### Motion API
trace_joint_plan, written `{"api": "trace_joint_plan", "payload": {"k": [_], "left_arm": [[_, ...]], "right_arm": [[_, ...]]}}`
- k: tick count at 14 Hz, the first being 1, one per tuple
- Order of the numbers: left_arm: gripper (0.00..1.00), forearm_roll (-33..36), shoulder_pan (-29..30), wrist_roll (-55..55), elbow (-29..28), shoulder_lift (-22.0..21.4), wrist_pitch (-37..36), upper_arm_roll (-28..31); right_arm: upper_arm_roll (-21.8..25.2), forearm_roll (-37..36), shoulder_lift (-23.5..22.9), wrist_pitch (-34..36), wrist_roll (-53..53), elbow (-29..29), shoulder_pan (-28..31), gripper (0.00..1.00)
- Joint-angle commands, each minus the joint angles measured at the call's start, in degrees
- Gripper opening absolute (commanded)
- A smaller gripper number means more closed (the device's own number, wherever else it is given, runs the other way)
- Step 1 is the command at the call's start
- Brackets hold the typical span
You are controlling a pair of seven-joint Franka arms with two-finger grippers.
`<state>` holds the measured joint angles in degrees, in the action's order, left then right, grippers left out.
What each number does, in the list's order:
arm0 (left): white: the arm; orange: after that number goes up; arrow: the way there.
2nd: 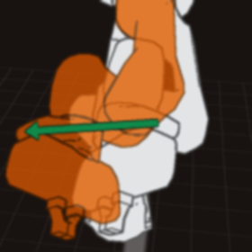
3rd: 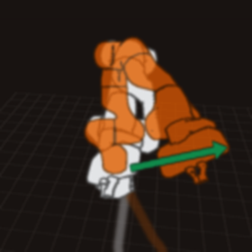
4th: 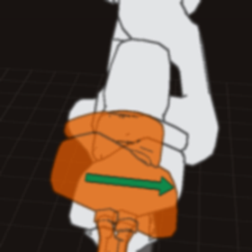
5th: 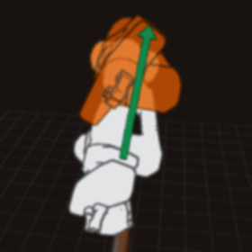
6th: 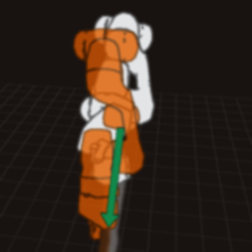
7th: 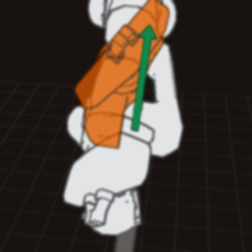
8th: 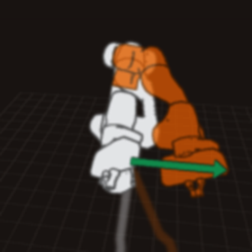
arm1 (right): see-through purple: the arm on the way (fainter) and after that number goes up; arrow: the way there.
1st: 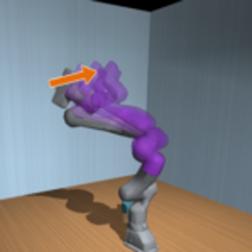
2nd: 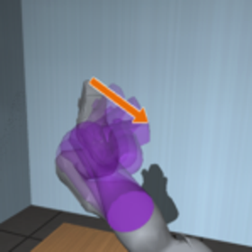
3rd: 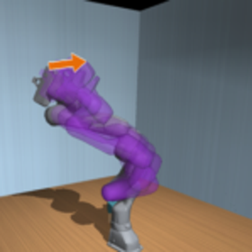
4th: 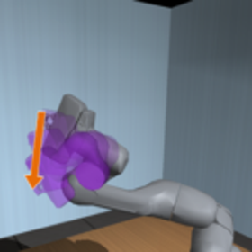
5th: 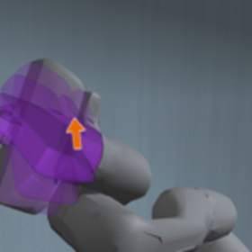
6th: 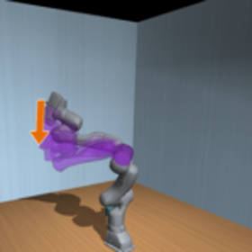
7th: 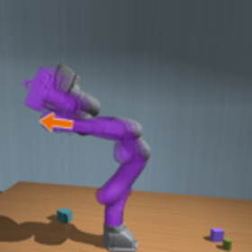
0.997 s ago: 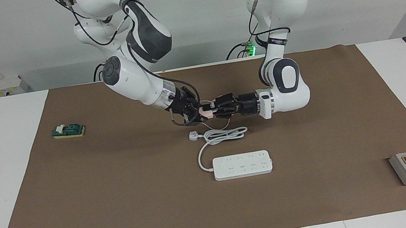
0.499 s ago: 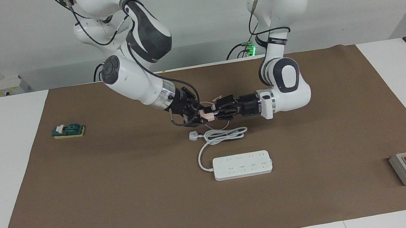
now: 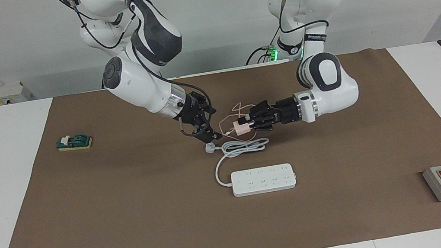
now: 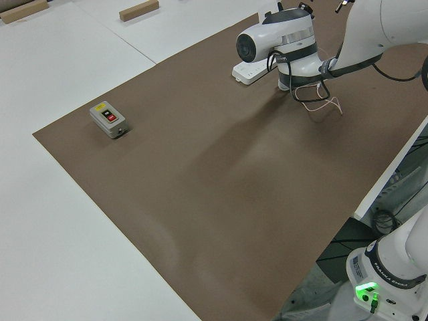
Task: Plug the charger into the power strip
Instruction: 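Pull the charger away with the left gripper while the right gripper withdraws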
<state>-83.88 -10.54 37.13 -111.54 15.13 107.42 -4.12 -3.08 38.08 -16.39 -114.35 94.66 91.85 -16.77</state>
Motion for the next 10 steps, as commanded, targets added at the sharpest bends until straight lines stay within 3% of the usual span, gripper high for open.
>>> {"api": "trace_joint_plan", "payload": {"k": [1, 4, 7, 10], "left_arm": [[0.00, 9.58, 4.02, -1.61, -4.20, -6.59, -2.47, -0.19], [0.00, 22.40, 6.67, -2.15, -1.77, -7.92, -7.22, -0.19], [0.00, 38.91, 7.56, -1.19, 5.08, -5.65, -6.96, -0.19], [0.00, 49.91, 4.32, 3.72, 8.87, -4.41, -2.16, -0.36]], "right_arm": [[-0.17, -0.11, 0.13, 5.78, 0.00, -3.07, 4.54, 1.00], [-0.17, -2.21, 0.30, 10.36, -1.84, -5.53, 8.41, 1.00], [-0.17, -4.05, 1.71, 12.12, -1.94, -5.63, 10.96, 1.00], [-0.17, -7.66, 3.73, 13.35, -3.68, -5.72, 11.40, 1.00]]}}
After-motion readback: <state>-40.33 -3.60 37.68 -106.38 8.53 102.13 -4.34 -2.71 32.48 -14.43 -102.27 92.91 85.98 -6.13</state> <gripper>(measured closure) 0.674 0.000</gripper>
